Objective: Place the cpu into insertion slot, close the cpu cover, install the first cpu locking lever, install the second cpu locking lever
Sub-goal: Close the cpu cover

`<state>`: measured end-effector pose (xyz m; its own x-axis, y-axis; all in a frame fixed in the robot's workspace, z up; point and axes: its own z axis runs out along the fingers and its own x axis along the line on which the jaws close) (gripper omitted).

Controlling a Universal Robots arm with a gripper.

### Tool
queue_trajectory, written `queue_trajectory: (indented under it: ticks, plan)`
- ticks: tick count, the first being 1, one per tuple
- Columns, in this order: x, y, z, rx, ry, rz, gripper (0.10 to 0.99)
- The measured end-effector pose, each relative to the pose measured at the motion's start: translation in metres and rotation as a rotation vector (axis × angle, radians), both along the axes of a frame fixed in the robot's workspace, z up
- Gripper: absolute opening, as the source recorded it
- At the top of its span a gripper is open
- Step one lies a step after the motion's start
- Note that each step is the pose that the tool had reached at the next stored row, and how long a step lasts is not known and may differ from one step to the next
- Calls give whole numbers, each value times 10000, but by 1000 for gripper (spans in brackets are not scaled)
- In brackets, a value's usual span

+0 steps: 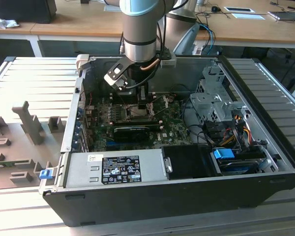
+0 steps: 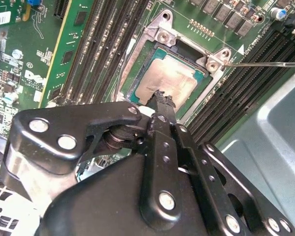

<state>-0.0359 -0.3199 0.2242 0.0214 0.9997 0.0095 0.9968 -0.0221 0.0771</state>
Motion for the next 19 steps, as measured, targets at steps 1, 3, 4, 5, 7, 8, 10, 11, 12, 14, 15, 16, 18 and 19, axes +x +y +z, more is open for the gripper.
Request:
queue_trajectory:
  ticks: [1,3,4,5,7,8,10,11,12,14,15,16,18,19]
  plan:
    - [0,0,8,-2,1,1,106]
    - [0,0,20,-4,0,1,106]
    - [0,0,26,-4,0,1,106]
    - [0,0,33,-4,0,1,106]
    - [0,0,60,-4,0,1,106]
    - [0,1,71,-4,0,1,106]
    - [0,0,78,-4,0,1,106]
    - [0,0,81,-3,-1,1,106]
    - [0,0,82,-2,-1,1,106]
    - [0,0,94,-6,0,1,106]
    - [0,0,95,-6,0,0,106]
    - [0,0,97,-4,0,1,106]
    - [0,0,102,-4,0,1,106]
    - [0,0,105,-4,0,1,106]
